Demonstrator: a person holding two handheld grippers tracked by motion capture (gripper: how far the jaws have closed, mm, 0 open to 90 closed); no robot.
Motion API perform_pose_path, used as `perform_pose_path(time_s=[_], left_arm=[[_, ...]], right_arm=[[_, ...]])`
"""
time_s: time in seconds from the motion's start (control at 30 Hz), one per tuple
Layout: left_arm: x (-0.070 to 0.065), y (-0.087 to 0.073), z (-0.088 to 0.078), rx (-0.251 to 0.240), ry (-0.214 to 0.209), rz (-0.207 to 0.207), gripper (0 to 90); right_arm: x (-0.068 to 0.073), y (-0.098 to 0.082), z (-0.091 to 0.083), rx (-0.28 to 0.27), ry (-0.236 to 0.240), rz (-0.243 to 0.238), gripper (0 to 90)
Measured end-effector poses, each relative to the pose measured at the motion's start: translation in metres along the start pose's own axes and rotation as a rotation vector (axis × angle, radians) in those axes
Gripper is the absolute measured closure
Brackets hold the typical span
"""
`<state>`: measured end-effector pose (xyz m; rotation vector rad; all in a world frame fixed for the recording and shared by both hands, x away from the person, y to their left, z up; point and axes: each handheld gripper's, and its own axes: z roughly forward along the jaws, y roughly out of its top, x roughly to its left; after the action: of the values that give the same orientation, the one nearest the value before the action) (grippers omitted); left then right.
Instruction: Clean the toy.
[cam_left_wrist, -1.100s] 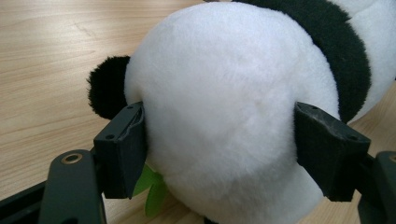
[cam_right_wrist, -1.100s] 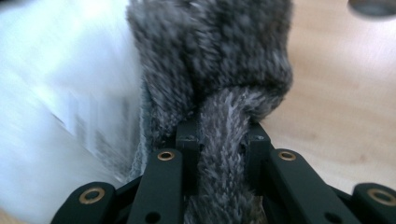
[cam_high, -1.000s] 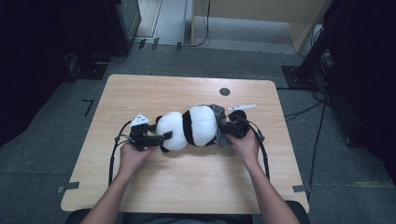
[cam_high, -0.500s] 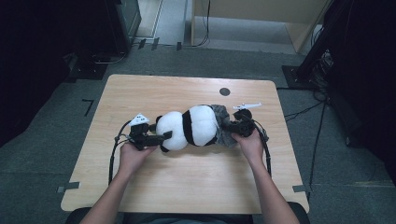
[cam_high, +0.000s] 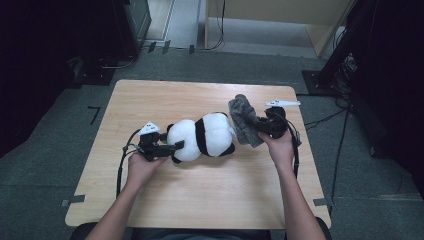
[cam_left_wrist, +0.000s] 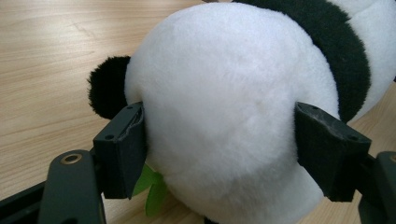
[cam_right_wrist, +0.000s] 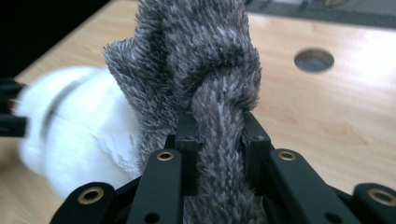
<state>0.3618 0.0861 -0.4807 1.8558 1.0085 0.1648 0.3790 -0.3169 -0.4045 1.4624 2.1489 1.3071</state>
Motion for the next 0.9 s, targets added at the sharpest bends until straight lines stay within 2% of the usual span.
perform_pose_path(time_s=[0.1,0.17,0.3,0.37,0.53,0.83,0.9], left_arm=[[0.000,0.000,0.000,-0.001,0.000,0.001,23.3],[0.000,0.000,0.000,-0.001,0.001,0.001,23.3],[0.000,0.000,0.000,-0.001,0.003,-0.002,23.3],[0.000,0.000,0.000,0.000,0.002,-0.002,23.3],[0.000,0.000,0.000,0.000,0.003,-0.005,23.3],[-0.001,0.000,0.000,-0.001,0.004,-0.003,23.4],[0.000,0.000,0.000,-0.002,0.000,-0.006,23.4]], right_arm=[[0.003,0.005,-0.005,-0.024,0.028,0.005,74.9],[0.009,0.008,-0.005,-0.031,0.036,-0.011,74.8],[0.015,0.009,0.007,-0.015,0.049,-0.022,74.8],[0.018,0.007,0.018,0.012,0.062,-0.027,74.9],[0.023,0.002,0.034,0.036,0.041,-0.044,75.4],[0.017,-0.010,0.044,0.045,0.044,-0.011,76.0],[0.016,-0.014,0.046,0.070,0.030,-0.005,76.1]])
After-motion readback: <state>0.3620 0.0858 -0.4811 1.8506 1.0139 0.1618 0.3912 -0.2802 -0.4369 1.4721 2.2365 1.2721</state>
